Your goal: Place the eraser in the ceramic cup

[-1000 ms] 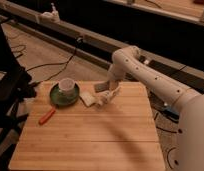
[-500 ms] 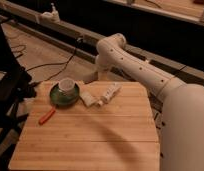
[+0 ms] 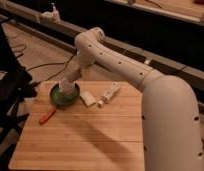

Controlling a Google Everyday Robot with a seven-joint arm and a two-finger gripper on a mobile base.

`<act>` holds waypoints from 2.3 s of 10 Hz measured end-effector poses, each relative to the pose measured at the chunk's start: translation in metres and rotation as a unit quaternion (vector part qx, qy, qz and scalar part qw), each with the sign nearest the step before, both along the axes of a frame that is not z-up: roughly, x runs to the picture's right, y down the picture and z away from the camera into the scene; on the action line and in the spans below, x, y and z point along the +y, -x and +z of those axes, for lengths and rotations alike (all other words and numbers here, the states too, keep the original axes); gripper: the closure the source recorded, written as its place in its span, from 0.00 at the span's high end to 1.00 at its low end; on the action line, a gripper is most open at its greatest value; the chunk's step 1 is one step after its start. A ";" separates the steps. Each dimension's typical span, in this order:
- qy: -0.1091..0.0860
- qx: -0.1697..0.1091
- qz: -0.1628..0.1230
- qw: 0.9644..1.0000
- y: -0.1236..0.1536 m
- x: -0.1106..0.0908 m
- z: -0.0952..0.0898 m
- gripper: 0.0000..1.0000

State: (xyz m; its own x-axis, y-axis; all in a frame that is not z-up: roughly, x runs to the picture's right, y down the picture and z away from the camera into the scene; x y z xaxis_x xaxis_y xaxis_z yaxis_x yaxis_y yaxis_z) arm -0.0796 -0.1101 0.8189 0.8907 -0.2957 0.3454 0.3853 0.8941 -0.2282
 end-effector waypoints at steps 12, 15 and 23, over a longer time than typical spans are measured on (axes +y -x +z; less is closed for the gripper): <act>0.014 -0.018 0.019 1.000 0.030 -0.004 0.040 0.02; 0.038 -0.040 0.022 0.998 0.047 0.009 0.055 0.02; 0.079 -0.068 0.002 0.995 0.069 0.030 0.073 0.47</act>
